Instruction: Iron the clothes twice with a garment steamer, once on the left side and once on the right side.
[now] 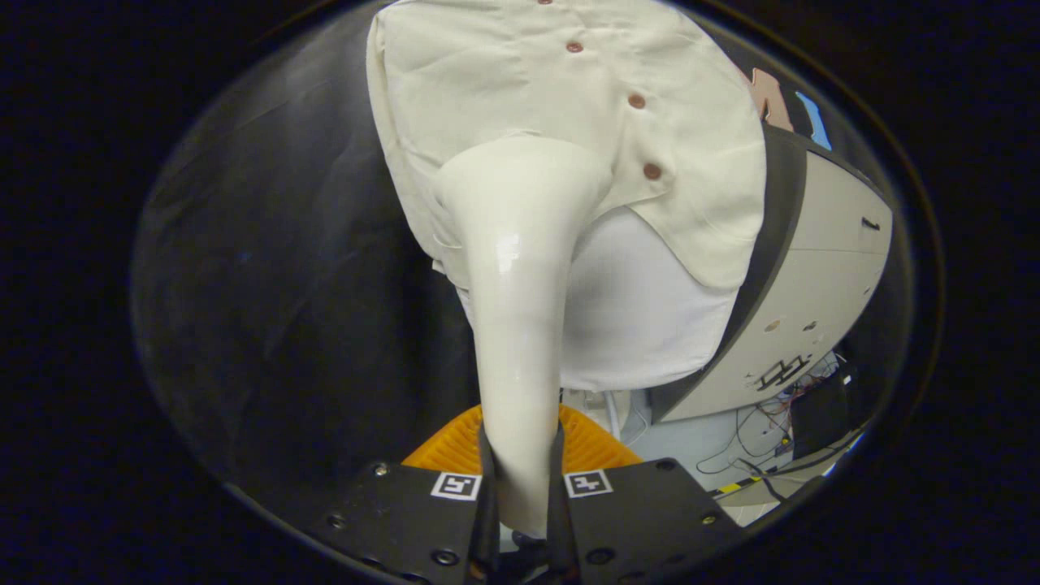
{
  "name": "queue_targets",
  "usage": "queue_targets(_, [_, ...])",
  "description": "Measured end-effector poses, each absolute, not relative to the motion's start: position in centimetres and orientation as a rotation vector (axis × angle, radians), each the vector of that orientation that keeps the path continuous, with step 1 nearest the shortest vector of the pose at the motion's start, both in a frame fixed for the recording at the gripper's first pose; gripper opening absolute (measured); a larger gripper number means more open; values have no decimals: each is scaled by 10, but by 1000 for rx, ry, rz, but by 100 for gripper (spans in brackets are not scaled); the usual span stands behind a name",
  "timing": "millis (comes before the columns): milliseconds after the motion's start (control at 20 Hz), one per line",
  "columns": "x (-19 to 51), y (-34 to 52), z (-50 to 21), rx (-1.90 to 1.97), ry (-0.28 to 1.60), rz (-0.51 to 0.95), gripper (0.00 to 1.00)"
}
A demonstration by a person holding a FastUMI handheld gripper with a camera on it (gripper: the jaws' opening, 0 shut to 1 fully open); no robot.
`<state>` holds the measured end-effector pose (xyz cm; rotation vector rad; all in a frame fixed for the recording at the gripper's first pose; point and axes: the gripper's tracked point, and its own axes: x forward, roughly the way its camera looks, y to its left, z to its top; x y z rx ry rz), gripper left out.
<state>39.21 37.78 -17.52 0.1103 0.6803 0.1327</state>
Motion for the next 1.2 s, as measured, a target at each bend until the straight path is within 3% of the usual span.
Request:
queue_targets(600, [396, 296, 52, 104, 280, 53, 23])
queue_targets(1200, [494, 257, 125, 127, 189, 54, 23])
